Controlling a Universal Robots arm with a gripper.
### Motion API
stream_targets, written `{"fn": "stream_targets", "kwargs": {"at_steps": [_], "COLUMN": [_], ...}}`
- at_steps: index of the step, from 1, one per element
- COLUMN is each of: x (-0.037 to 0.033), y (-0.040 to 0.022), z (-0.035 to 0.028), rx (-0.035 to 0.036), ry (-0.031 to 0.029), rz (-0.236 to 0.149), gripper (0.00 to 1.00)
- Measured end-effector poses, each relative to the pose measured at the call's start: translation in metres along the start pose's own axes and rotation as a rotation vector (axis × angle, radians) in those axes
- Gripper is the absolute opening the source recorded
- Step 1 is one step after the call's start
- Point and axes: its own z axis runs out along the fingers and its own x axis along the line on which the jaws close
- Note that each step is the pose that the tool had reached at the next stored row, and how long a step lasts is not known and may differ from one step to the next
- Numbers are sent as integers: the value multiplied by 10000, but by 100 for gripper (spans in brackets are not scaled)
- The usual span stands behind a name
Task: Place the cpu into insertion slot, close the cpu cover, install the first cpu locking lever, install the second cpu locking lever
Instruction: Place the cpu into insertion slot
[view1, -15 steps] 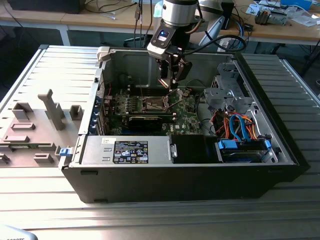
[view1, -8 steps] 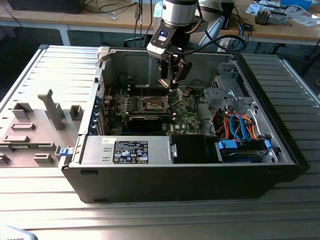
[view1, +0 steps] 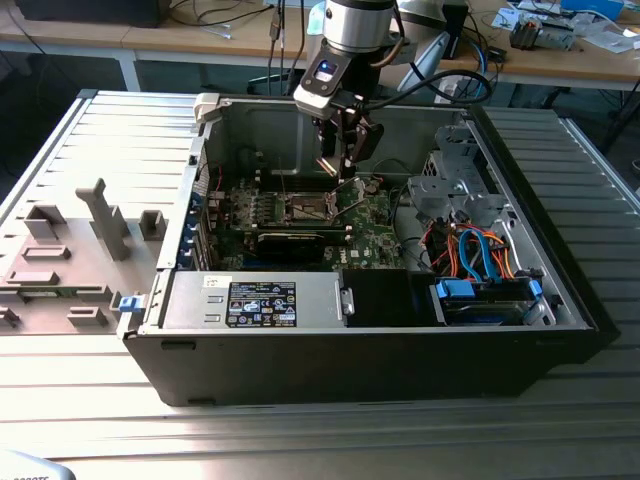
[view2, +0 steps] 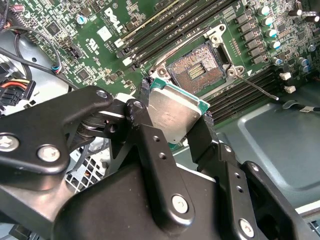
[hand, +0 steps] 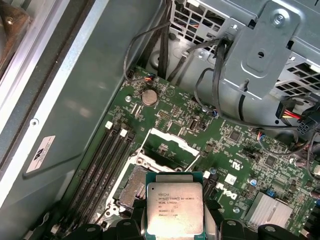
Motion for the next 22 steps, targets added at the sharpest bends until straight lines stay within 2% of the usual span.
{"fn": "stream_targets", "kwargs": {"at_steps": [2,22], "x": [0,0], "y": [0,0], "z": [0,0], "rx": [26,72], "ry": [-41,-115], "rz": [98,236], "gripper": [54,54]}}
